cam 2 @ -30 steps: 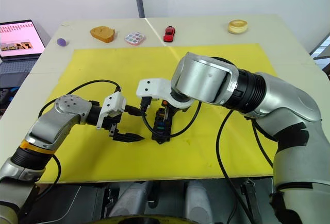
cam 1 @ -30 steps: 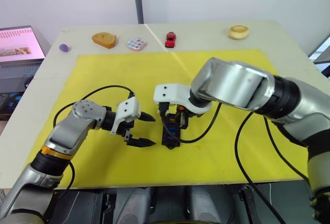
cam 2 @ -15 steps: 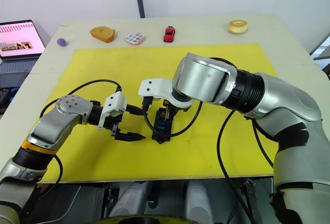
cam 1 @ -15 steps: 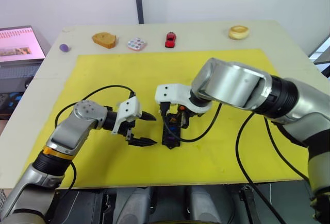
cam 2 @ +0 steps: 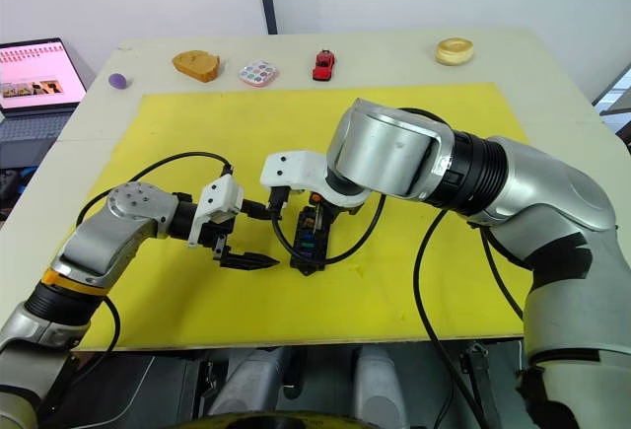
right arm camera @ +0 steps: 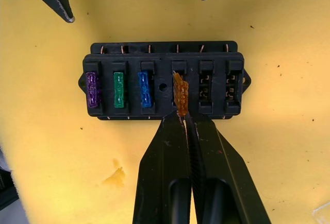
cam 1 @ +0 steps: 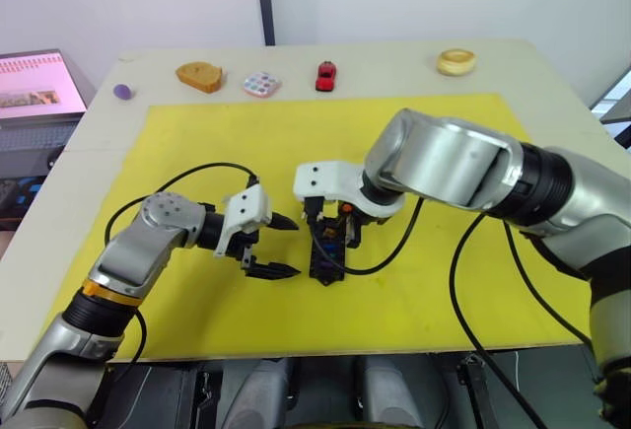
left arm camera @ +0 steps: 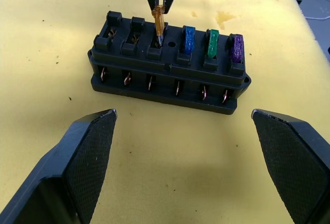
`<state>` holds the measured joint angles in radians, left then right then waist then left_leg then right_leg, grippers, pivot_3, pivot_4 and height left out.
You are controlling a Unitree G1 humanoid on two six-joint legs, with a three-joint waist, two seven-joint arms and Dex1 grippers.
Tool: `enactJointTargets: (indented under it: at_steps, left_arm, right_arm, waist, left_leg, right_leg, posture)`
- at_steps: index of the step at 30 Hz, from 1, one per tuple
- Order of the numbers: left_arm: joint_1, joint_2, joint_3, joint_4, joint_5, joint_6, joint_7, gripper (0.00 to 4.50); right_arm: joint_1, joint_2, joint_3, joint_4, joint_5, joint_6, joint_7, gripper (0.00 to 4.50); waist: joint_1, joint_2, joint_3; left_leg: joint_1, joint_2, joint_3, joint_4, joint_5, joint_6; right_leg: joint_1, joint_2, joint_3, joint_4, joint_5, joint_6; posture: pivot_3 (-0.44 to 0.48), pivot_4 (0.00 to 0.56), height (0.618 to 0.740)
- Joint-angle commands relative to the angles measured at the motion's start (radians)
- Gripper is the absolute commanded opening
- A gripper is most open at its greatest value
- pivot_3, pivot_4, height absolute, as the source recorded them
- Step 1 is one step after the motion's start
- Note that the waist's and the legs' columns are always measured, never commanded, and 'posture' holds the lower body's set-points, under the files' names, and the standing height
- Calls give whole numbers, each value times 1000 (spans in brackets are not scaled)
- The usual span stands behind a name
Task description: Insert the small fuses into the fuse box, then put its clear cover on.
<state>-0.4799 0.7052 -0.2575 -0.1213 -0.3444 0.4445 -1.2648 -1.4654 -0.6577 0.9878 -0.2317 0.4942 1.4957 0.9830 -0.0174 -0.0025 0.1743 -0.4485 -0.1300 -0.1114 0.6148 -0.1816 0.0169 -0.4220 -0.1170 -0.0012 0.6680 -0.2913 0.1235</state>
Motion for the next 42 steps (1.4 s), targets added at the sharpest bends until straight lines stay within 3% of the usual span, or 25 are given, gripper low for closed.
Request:
enactJointTargets:
  at_steps: [1, 42]
  left_arm:
    - [0, 5, 19, -33, -6, -6, 1, 4404]
    - [27, 1, 25, -68, -14, 8, 34, 4404]
  right_arm:
    - [-25, -2, -1, -9, -22, -17, -1, 0]
    - [-20, -7, 11, -47, -41, -44, 30, 0]
  waist:
    - [0, 0, 0]
    - [0, 0, 0]
  left_leg:
    - [0, 0, 0, 0, 0, 0]
    - [0, 0, 0, 0, 0, 0]
  right_leg:
    - [0, 0, 0, 0, 0, 0]
    - [0, 0, 0, 1, 0, 0]
  posture:
    - [0, 150, 740]
    - [0, 150, 740]
